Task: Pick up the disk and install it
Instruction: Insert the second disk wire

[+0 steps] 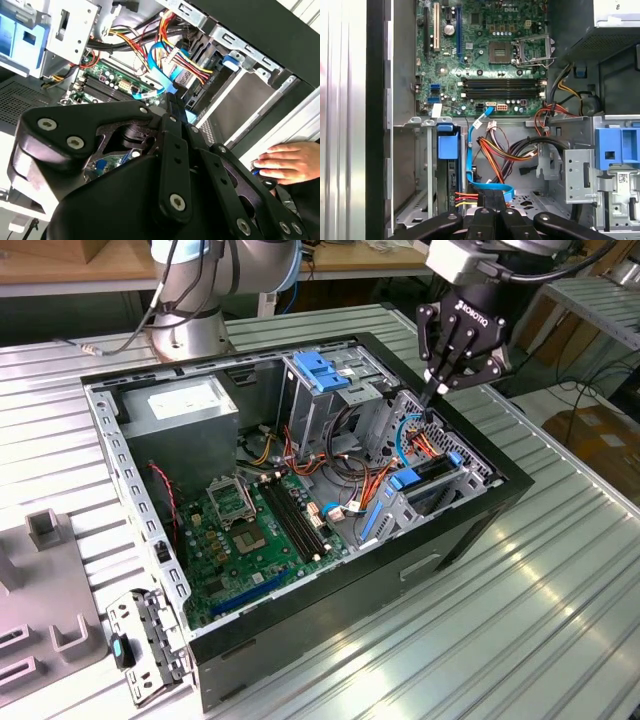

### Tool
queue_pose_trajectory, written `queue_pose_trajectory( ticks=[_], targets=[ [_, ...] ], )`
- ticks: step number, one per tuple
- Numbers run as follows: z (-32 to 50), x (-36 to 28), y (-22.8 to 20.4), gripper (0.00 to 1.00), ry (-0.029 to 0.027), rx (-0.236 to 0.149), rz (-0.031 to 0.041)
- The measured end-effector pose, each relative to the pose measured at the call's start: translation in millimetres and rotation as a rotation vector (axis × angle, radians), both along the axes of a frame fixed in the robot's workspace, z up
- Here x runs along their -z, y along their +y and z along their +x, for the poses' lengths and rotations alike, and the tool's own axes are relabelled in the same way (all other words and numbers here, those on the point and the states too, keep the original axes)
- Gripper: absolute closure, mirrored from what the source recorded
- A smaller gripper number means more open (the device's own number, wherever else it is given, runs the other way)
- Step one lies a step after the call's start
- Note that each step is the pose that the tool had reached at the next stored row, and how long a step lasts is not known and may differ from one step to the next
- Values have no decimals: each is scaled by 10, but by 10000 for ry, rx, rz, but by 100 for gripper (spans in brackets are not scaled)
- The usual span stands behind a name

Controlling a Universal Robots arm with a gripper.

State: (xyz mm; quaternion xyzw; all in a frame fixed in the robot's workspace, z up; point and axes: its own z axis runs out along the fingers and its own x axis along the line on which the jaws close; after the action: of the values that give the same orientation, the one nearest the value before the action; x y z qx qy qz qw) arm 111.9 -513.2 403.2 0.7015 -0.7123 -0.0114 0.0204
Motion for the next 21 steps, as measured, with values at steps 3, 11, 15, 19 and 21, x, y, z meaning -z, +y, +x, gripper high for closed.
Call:
queue_pose_trajectory(
  ticks=[3,11,15,19,21],
  targets=[
    [12,8,6,89,0,-2,-90],
    [27,49,33,82,0,-1,-147],
    [28,76,57,75,0,-1,-254],
    [28,103,95,75,0,-1,-688],
    [28,120,124,75,0,-2,-860]
  ],
)
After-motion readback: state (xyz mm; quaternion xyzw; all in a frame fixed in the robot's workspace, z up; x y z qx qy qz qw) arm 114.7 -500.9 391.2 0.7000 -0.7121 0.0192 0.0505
